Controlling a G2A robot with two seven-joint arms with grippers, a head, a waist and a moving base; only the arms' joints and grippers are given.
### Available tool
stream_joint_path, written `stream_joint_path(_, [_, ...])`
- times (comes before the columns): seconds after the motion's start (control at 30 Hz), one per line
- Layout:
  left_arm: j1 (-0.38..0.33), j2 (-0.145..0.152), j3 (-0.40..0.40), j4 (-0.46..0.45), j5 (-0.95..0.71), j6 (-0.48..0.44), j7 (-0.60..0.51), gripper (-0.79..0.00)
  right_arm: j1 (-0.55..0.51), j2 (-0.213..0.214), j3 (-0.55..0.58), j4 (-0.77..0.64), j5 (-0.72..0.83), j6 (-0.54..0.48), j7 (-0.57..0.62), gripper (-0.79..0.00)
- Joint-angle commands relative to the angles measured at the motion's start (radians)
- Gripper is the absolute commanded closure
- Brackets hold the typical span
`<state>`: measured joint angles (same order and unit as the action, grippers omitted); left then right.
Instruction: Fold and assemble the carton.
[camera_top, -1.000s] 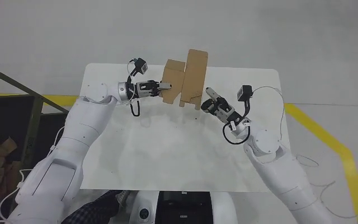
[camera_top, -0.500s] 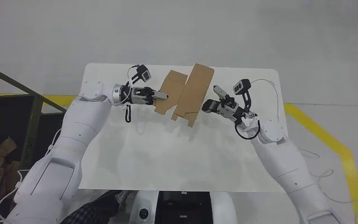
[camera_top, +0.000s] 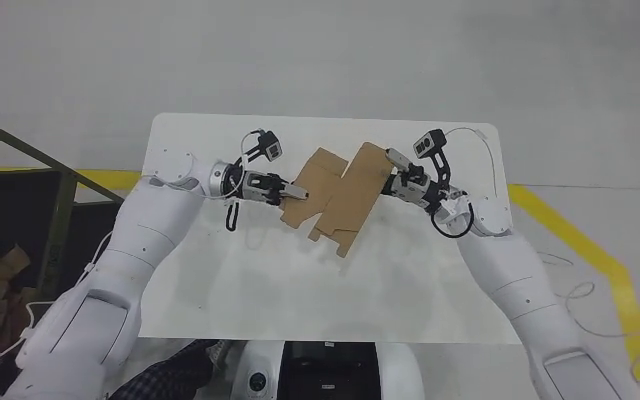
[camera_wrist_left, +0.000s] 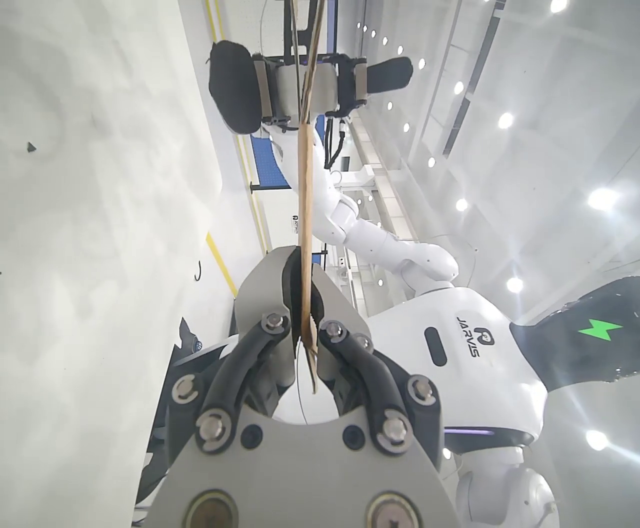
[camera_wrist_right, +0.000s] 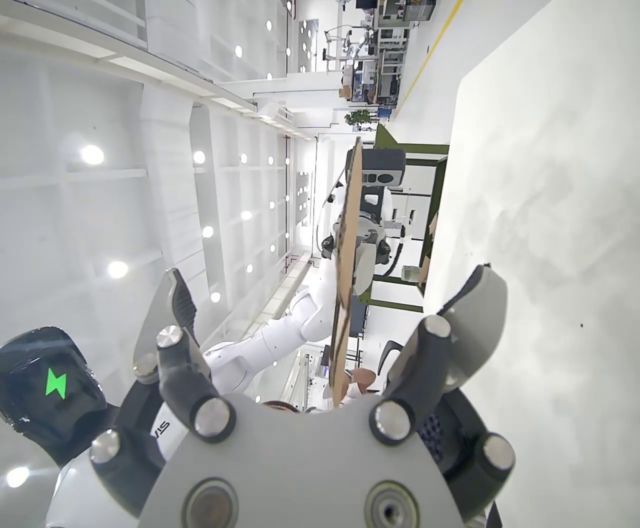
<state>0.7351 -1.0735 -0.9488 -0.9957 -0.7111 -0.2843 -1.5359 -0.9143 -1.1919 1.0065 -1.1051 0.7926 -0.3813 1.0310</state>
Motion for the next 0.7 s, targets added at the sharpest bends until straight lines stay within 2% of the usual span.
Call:
stream_joint_path(0.0, [-0.001,0.008,0.007,-0.005,-0.008,0.000,0.000,0.000,0.013,-0.002,-0.002,0.020,-0.005,0.003,0.034,-0.379])
stream_joint_path(0.17, [-0.006,0.022,0.024,-0.016,-0.020,0.000,0.000,0.000,0.029,-0.004,0.000,0.049,-0.014,0.007,0.112,-0.225])
stream_joint_path(0.23, [-0.008,0.026,0.032,-0.019,-0.023,0.000,0.000,0.000,0.031,-0.004,0.002,0.055,-0.022,0.010,0.129,-0.132])
stream_joint_path(0.37, [-0.013,0.034,0.046,-0.028,-0.031,0.000,0.000,-0.022,0.032,-0.004,0.006,0.059,-0.031,0.017,0.150,0.000])
stream_joint_path(0.53, [-0.021,0.042,0.056,-0.023,-0.037,0.000,0.000,-0.163,0.030,-0.003,0.013,0.053,-0.046,0.023,0.172,0.000])
stream_joint_path(0.57, [-0.023,0.042,0.056,-0.019,-0.041,0.000,0.000,-0.286,0.028,-0.003,0.016,0.051,-0.049,0.024,0.173,0.000])
stream_joint_path(0.6, [-0.026,0.043,0.052,-0.014,-0.042,0.000,0.000,-0.646,0.027,-0.003,0.019,0.050,-0.053,0.025,0.169,0.000])
stream_joint_path(0.63, [-0.027,0.043,0.051,-0.011,-0.044,0.000,0.000,-0.785,0.025,-0.002,0.023,0.049,-0.055,0.027,0.157,0.000])
stream_joint_path(0.67, [-0.028,0.042,0.048,-0.004,-0.051,-0.001,0.001,-0.785,0.023,-0.001,0.028,0.046,-0.058,0.031,0.142,0.000])
